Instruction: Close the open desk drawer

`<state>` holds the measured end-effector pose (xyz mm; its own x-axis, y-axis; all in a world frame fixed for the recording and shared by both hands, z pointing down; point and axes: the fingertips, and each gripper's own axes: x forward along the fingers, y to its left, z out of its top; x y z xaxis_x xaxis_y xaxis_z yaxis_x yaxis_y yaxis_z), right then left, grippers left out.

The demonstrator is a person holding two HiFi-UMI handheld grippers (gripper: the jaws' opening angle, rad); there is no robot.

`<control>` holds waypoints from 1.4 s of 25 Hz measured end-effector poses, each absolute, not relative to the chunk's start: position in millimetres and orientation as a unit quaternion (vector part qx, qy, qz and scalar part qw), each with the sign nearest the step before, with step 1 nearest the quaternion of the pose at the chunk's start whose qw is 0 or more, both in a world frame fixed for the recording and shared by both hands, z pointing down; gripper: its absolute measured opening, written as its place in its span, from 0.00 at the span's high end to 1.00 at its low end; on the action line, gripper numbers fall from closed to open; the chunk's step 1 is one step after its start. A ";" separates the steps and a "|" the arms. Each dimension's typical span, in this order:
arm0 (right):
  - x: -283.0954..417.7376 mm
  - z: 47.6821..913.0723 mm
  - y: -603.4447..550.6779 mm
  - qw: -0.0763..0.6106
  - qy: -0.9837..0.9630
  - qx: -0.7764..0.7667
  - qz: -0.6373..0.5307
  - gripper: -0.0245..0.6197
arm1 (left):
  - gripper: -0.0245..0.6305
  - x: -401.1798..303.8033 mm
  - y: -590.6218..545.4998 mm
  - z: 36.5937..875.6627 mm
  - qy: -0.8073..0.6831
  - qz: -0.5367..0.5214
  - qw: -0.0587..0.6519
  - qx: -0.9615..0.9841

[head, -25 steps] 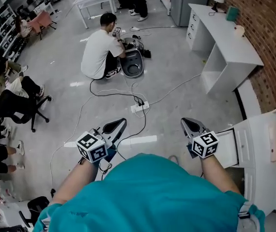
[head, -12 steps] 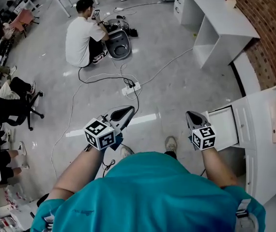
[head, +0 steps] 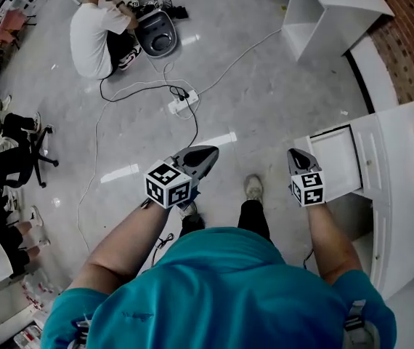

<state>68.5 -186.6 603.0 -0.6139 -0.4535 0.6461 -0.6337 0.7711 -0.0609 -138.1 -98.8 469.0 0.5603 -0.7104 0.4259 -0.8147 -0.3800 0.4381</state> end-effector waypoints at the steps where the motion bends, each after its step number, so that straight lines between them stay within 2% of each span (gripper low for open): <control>1: 73.3 613.6 -187.1 0.323 -0.884 0.307 0.142 0.93 | 0.94 -132.4 -100.9 479.6 -0.456 0.089 0.317 0.827; 9: 115.7 698.7 -198.6 0.382 -0.854 0.321 0.149 0.93 | 0.94 -96.6 -121.9 547.3 -0.426 0.113 0.347 0.828; 17: 161.1 758.1 -222.8 0.405 -0.818 0.368 0.180 0.93 | 0.94 -78.3 -136.4 594.8 -0.409 0.131 0.363 0.827; 35: 201.5 825.4 -229.9 0.469 -0.775 0.383 0.182 0.93 | 0.94 -45.3 -148.8 648.3 -0.382 0.146 0.387 0.826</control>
<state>201.5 -229.9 825.4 -0.2677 -0.4227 0.8658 -0.7642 0.6405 0.0764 -45.3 -148.8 648.3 0.6657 -0.5174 0.5376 -0.7442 -0.4085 0.5285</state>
